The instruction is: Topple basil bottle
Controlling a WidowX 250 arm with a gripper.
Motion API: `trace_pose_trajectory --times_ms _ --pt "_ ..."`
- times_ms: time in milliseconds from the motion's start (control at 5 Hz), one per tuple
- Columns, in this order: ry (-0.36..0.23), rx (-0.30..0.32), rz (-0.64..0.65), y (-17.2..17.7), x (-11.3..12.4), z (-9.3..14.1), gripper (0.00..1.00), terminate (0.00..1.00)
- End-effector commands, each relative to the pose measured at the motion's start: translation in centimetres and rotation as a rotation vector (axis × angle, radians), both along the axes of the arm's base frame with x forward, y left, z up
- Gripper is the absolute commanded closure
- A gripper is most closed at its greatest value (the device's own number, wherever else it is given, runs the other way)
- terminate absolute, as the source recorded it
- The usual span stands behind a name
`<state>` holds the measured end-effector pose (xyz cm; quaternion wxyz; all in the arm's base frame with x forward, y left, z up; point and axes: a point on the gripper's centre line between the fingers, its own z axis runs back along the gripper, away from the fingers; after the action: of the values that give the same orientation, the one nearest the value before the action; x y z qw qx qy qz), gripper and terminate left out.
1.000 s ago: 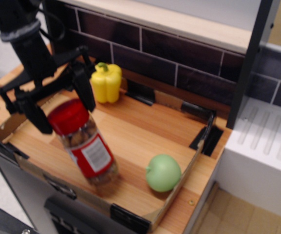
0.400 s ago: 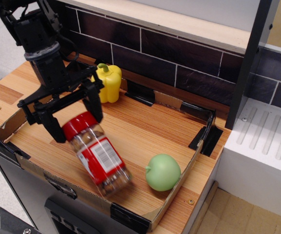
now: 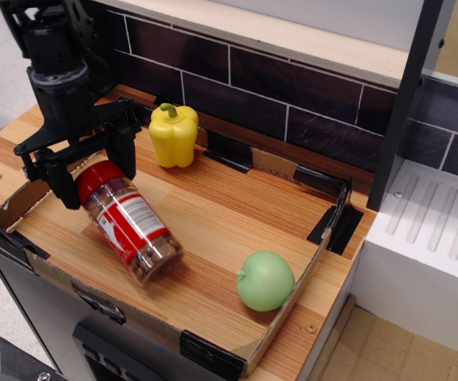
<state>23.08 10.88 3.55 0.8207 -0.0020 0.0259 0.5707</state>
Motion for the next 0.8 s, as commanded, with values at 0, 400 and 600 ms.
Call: trace_pose_trajectory --times_ms 0,400,600 --pt "-0.049 0.180 -0.079 0.4 0.9 0.1 1.00 0.00" --pt "-0.108 0.123 -0.211 -1.1 -0.3 2.0 0.00 0.00" --pt "-0.133 0.112 -0.303 -1.4 -0.5 3.3 0.00 0.00"
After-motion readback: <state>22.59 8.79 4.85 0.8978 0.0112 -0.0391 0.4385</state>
